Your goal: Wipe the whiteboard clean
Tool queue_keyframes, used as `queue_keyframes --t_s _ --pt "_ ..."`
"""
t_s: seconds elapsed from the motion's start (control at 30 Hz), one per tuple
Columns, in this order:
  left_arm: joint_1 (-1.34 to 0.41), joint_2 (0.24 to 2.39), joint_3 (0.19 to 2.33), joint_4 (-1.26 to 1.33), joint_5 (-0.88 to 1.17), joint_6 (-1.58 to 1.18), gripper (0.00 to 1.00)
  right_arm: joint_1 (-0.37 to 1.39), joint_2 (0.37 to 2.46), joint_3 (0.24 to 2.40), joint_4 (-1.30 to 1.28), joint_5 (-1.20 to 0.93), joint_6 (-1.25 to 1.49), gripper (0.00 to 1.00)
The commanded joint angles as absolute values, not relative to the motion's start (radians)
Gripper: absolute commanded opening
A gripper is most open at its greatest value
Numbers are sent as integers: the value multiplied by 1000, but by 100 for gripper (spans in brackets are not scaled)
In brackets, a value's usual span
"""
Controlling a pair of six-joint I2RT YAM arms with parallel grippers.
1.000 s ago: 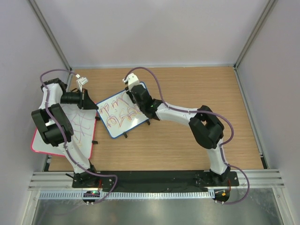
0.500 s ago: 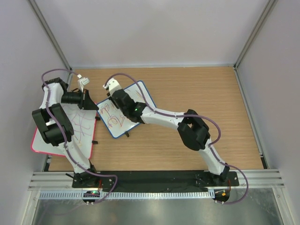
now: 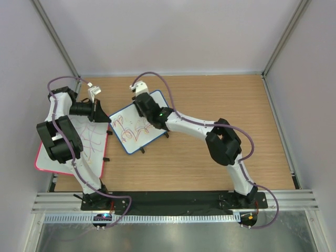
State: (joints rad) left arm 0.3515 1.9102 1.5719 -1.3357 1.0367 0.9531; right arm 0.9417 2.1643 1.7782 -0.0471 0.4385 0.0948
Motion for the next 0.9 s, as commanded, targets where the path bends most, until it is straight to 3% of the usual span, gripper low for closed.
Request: queue_keyframes --t_s 0.0,0.6,0.87 --pt "331 1861 1606 -1319 1019 1019 0 827 2141 1732 -195 520 129 1" --pt "308 1838 1591 -1284 986 996 0 1025 2362 2106 -377 402 58 1" --pt "310 1832 1595 -1281 979 996 0 924 2266 1968 -387 485 94 1"
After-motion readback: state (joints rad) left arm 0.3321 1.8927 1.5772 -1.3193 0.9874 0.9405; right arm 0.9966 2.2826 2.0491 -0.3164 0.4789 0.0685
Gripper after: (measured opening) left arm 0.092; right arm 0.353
